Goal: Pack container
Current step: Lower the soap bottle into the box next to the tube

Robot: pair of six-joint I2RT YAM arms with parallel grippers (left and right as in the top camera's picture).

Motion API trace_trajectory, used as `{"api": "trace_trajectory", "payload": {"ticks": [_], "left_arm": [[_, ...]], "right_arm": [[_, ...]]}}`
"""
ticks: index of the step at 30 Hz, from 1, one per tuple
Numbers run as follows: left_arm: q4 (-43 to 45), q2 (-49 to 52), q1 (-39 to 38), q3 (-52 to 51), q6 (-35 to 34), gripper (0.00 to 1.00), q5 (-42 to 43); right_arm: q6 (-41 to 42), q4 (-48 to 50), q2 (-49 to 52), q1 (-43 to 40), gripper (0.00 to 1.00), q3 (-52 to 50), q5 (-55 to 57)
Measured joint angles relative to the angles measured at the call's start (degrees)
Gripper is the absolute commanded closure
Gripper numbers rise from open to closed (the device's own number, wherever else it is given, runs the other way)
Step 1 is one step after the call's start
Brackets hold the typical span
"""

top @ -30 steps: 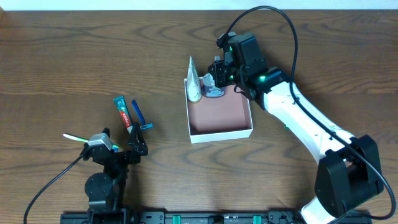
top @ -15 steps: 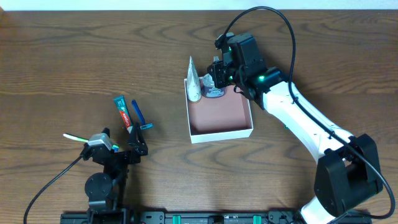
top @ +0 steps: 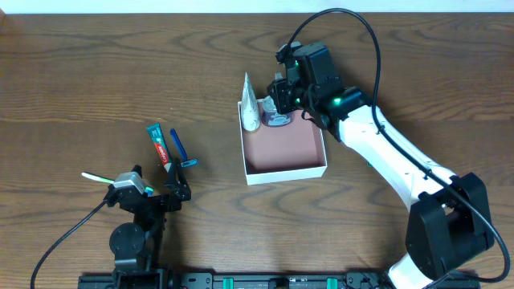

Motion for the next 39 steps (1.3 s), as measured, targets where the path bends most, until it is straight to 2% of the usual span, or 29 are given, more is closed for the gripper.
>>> {"api": "trace_trajectory", "payload": {"ticks": [9,23,31,33,39], "left_arm": [[0.00,0.00,0.00,0.00,0.00,0.02,0.00],[0.00,0.00,0.00,0.00,0.00,0.02,0.00],[0.00,0.00,0.00,0.00,-0.02,0.02,0.00],[0.00,0.00,0.00,0.00,0.00,0.02,0.00],[0.00,0.00,0.00,0.00,0.00,0.02,0.00]], "right_arm": [[0.00,0.04,0.02,0.33,0.67,0.00,-0.02],[0.11,3.10,0.07,1.25,0.73,0.00,0.02],[2.82,4.87,0.07,2.32,0.74,0.00,0.39],[3.82,4.96,0.07,2.32,0.74,0.00,0.68],[5.95,5.11,0.09,2.32,0.62,0.00,1.49]]}}
